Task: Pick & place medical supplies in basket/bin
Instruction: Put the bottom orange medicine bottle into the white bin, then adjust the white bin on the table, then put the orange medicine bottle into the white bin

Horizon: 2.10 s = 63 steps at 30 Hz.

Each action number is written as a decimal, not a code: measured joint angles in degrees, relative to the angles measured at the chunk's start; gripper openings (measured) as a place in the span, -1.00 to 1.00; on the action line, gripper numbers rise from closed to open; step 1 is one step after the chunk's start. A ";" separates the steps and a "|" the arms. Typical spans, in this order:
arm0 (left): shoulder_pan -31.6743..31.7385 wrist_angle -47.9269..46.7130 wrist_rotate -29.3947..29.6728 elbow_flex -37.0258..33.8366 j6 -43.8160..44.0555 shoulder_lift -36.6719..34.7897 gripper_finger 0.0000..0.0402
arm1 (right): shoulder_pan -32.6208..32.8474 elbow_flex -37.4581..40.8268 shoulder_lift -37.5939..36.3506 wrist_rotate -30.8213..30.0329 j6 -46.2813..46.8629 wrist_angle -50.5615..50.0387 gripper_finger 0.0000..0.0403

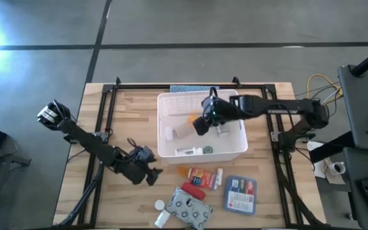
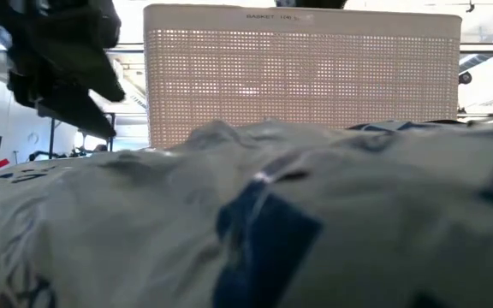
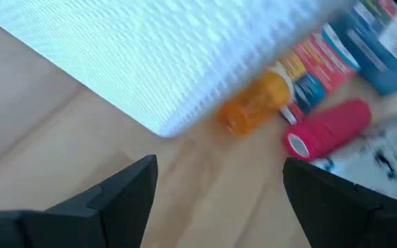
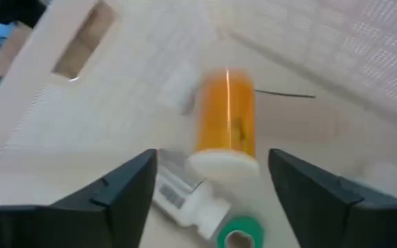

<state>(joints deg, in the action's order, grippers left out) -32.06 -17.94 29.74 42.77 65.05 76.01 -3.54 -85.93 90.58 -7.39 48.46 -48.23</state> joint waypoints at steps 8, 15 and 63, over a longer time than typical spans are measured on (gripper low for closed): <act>5.72 1.56 -0.02 0.30 -1.23 -0.02 0.46 | 0.62 -0.02 -2.35 -4.49 -5.54 0.23 0.70; 12.43 4.19 -2.60 0.30 -7.58 -0.07 0.46 | 2.55 -0.04 -7.04 -9.66 -6.11 -3.11 0.76; 8.08 12.34 -14.24 16.49 -47.51 27.25 0.46 | 9.70 5.81 -16.68 -23.06 3.90 -23.62 0.75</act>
<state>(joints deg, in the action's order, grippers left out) -23.99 -5.60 15.50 59.26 17.55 103.25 6.15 -80.12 73.90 -30.46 52.36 -71.85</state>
